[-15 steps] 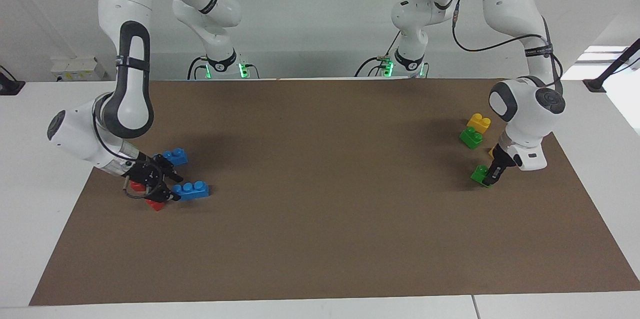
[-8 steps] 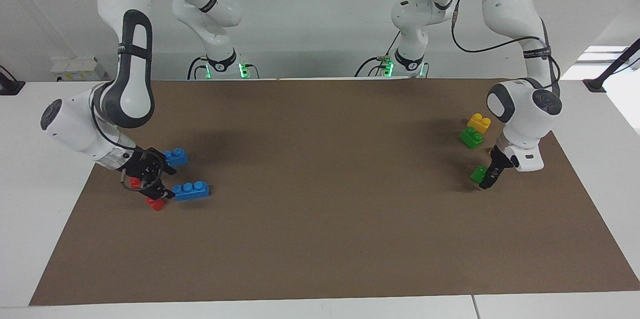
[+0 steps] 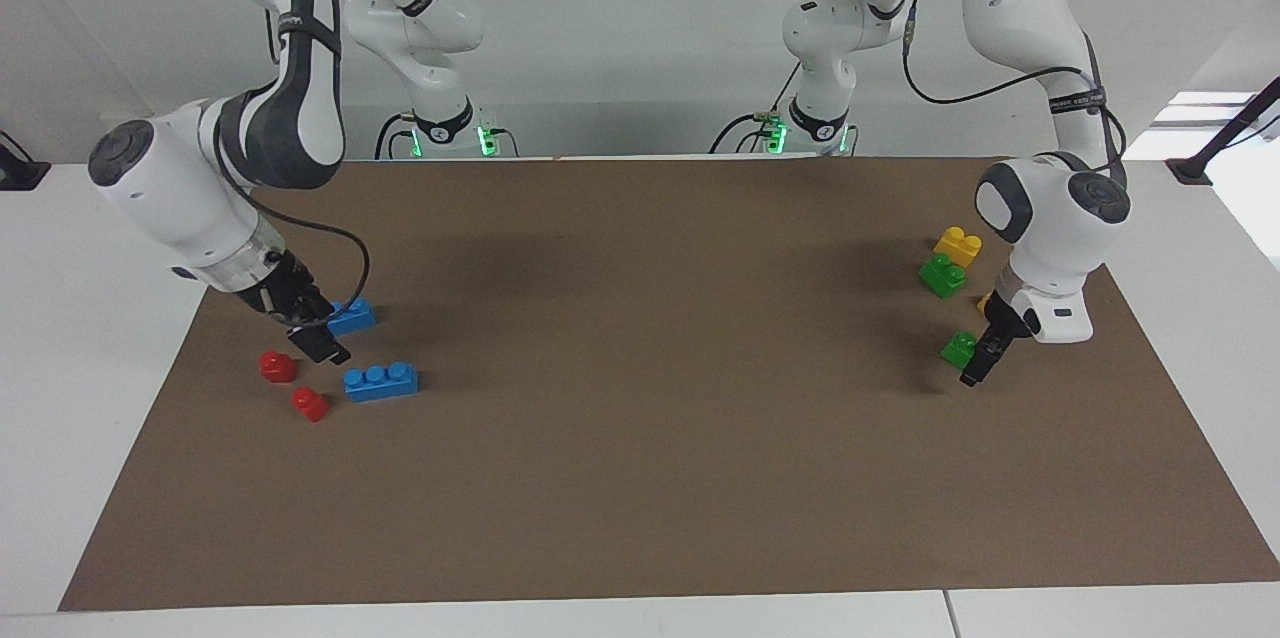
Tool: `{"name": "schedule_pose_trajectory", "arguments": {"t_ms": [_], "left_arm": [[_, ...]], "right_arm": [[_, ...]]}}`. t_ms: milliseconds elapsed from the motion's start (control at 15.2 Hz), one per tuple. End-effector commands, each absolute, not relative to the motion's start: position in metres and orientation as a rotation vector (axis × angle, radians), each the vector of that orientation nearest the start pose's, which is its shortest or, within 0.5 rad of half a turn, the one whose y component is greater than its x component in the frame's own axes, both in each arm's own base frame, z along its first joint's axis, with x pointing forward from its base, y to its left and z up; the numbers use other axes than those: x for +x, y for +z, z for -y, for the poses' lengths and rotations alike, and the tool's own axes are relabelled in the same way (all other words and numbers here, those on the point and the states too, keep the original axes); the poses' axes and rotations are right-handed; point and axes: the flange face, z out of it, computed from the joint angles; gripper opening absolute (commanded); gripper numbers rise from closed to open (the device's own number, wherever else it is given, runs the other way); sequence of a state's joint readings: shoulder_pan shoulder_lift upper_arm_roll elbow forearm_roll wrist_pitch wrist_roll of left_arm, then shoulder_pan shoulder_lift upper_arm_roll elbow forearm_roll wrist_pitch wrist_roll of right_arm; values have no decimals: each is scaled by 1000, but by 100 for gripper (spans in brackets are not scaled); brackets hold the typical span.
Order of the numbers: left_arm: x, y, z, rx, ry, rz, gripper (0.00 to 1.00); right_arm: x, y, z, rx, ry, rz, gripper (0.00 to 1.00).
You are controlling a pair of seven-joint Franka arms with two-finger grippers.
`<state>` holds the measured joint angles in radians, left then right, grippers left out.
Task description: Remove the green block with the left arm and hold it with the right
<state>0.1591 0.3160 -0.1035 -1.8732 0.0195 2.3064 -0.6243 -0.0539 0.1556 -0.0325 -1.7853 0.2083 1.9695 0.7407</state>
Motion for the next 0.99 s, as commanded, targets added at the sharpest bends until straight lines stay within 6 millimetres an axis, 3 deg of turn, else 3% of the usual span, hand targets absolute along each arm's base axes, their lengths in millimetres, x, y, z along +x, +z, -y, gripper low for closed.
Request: {"name": "schedule_pose_trajectory", "arguments": {"t_ms": [0, 329, 658, 922], "left_arm": [[642, 398, -22, -3040, -120, 880, 100], [638, 458, -2, -3102, -50, 514, 100], [615, 507, 9, -3124, 47, 165, 100], [592, 551, 11, -3120, 47, 141, 100]], "right_arm": [[591, 501, 35, -2776, -3, -1094, 99], [569, 557, 10, -2991, -44, -704, 99], [548, 589, 10, -3078, -69, -309, 100], [537, 612, 14, -3148, -22, -94, 100]]}}
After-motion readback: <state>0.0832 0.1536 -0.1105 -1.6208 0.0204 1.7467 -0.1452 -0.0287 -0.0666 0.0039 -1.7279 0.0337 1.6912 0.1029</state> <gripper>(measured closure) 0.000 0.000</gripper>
